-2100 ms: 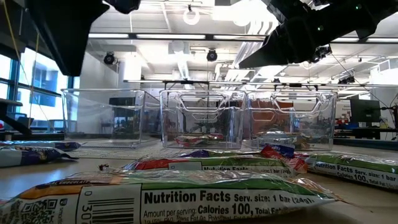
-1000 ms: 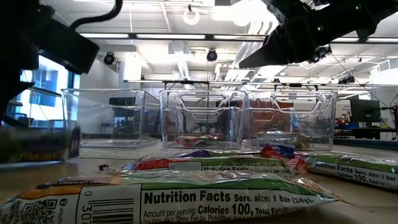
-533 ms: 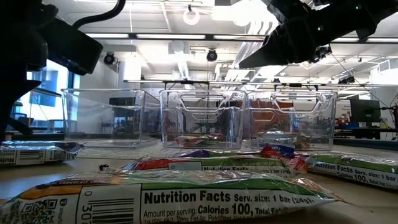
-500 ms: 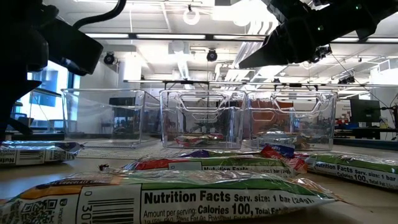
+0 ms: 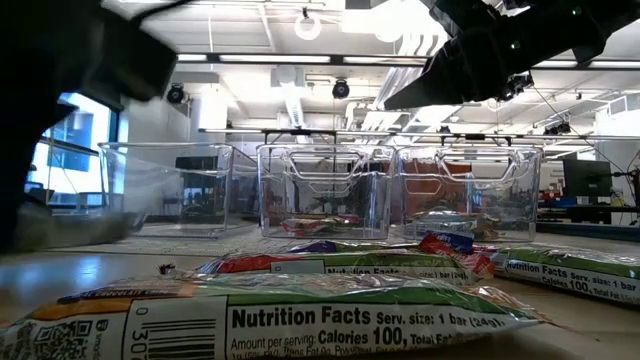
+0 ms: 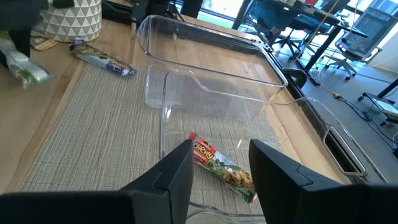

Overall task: Pick and place Granola Bars by type
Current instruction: Put the blue granola bar into the left transparent bin

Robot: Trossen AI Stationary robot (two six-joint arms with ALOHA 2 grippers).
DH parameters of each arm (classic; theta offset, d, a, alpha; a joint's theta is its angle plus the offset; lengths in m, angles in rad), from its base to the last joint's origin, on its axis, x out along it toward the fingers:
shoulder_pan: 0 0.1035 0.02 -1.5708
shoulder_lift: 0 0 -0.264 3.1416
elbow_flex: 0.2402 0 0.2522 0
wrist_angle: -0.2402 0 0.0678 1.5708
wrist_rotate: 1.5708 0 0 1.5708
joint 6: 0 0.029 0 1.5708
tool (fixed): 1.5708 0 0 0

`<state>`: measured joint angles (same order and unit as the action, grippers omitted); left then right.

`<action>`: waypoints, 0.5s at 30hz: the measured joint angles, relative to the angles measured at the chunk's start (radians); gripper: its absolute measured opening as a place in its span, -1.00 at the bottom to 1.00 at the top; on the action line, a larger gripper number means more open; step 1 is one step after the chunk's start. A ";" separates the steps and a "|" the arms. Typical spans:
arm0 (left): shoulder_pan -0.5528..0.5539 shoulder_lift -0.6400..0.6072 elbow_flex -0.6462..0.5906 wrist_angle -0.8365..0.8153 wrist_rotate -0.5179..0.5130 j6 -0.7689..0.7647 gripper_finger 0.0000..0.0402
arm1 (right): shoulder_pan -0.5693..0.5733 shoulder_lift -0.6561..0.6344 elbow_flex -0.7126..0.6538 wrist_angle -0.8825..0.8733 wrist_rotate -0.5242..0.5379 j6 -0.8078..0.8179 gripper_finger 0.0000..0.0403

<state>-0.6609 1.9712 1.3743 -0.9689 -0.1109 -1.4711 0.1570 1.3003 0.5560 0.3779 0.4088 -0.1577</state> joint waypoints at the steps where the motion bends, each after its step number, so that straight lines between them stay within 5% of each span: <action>1: 0.000 -0.001 0.021 -0.029 -0.013 0.000 -0.57 | 0.000 0.000 0.000 0.000 0.000 0.000 -0.30; 10: 0.071 -0.023 0.325 -0.591 -0.203 0.014 -0.58 | 0.000 0.000 0.000 0.000 0.000 0.000 -0.30; 15: 0.205 -0.113 0.367 -0.600 -0.294 0.225 -0.58 | 0.000 0.000 0.000 -0.001 0.000 0.000 -0.30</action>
<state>-0.4563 1.8577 1.7412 -1.5684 -0.4047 -1.2463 0.1570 1.3003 0.5560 0.3765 0.4088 -0.1578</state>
